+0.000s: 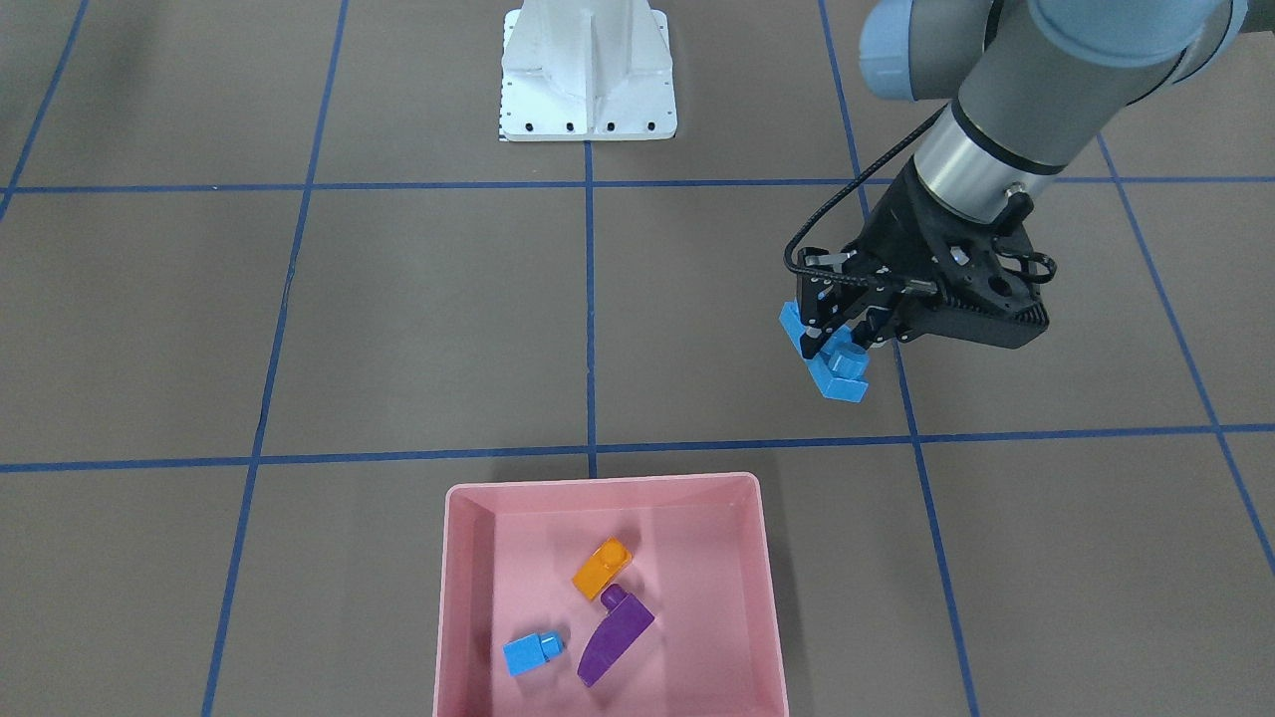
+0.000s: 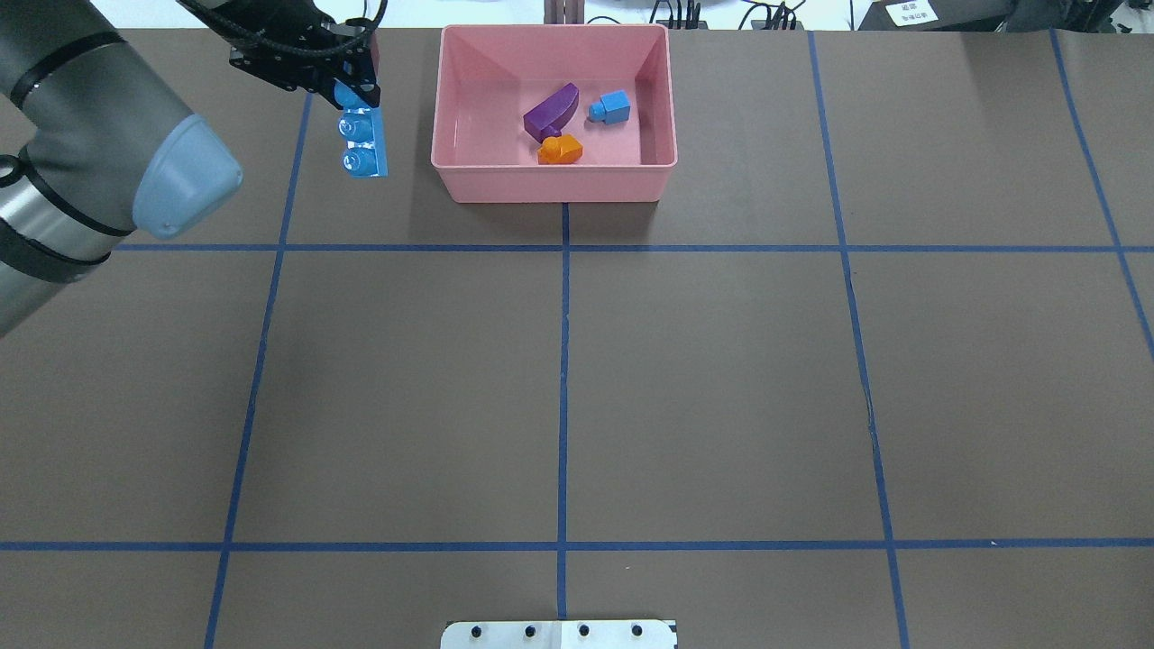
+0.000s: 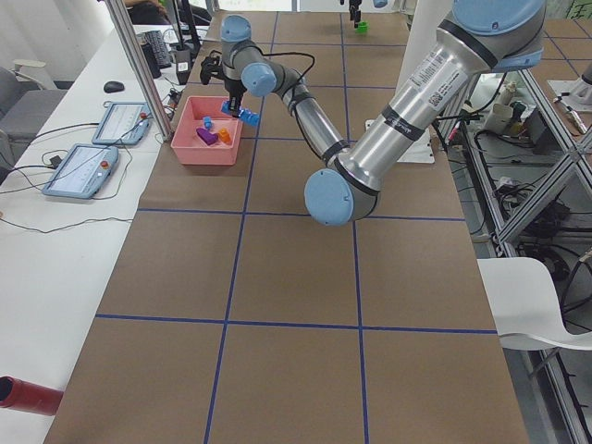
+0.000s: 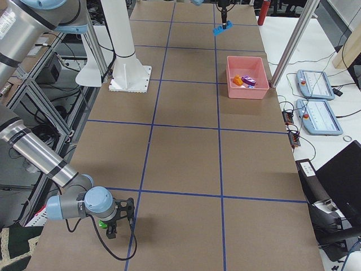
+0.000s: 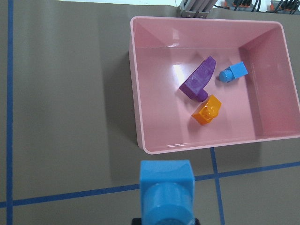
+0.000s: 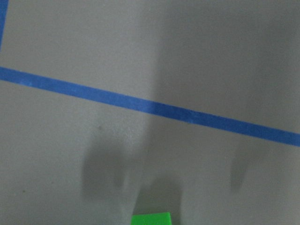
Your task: Put all blocks into box
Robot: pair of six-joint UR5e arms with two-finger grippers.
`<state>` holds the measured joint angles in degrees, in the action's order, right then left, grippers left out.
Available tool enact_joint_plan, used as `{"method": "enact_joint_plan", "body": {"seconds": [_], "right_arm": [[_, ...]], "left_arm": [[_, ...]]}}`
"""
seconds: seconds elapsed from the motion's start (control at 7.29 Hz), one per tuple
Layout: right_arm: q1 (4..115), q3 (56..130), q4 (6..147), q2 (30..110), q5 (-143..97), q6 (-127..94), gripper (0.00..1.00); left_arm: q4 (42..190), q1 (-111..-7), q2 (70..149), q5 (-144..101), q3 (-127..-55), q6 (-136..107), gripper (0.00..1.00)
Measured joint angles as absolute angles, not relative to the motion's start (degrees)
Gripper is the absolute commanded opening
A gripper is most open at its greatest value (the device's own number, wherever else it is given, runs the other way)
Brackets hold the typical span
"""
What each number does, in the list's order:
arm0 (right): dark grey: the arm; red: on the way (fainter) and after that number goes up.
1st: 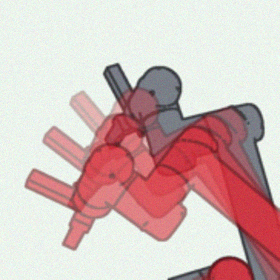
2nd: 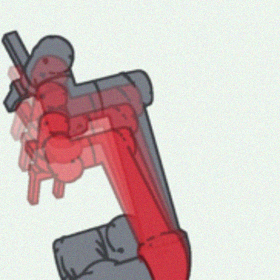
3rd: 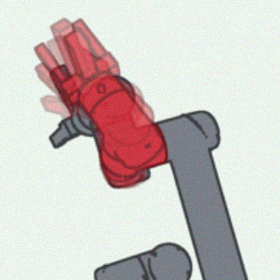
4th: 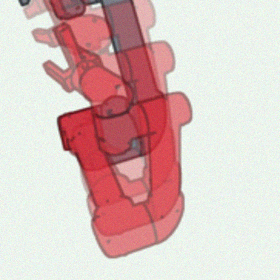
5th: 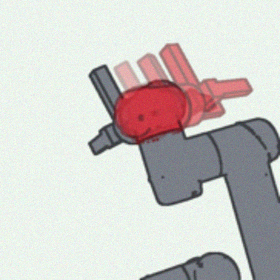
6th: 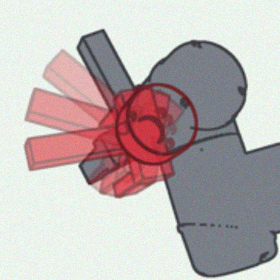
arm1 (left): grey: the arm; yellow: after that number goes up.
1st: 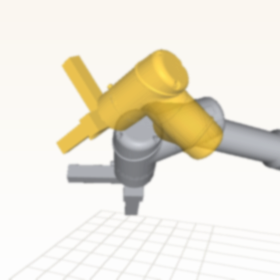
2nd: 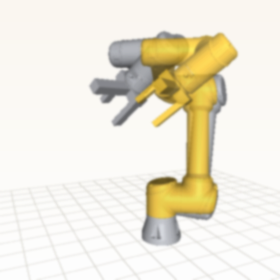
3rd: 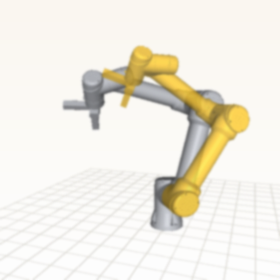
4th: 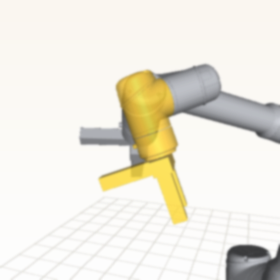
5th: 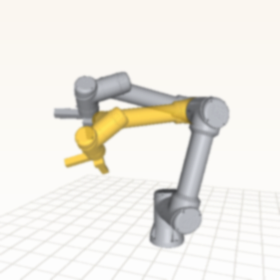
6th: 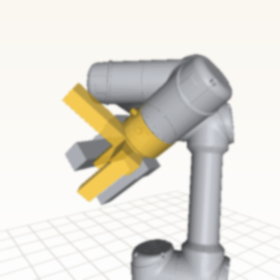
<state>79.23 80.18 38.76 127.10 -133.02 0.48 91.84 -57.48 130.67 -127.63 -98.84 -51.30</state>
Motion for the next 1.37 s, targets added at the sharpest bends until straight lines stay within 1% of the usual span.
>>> {"method": "enact_joint_plan", "body": {"seconds": [0.14,0.27,0.41,0.55,0.69,0.82,0.96,1.37], "right_arm": [[79.18,79.33,38.61,127.14,-133.89,0.53,0.97],[79.14,78.73,38.54,127.16,-135.03,0.6,0.89],[79.12,78.28,38.51,127.17,-135.87,0.58,0.5],[79.11,78.0,38.52,127.17,-136.51,0.44,0.04],[79.11,77.85,38.54,127.17,-136.82,0.42,0.0],[79.1,77.76,38.53,127.17,-136.9,0.64,0.0],[79.1,77.73,38.54,127.13,-136.92,0.78,0.0],[79.1,77.87,38.48,127.01,-137.03,0.8,0.0]], "left_arm": [[91.83,-57.48,130.69,-127.6,-98.94,-51.24,0.0],[91.79,-57.48,130.69,-127.56,-99.07,-51.17,0.0],[91.77,-57.51,130.69,-127.54,-99.18,-51.11,0.0],[91.74,-57.53,130.69,-127.53,-99.28,-51.08,0.0],[91.72,-57.51,130.72,-127.53,-99.18,-51.11,0.0],[91.99,-57.4,131.18,-127.49,-98.22,-51.2,0.0],[92.95,-57.23,133.1,-127.09,-95.28,-51.54,0.0],[98.75,-56.42,143.67,-124.45,-80.84,-55.77,0.0]]}}
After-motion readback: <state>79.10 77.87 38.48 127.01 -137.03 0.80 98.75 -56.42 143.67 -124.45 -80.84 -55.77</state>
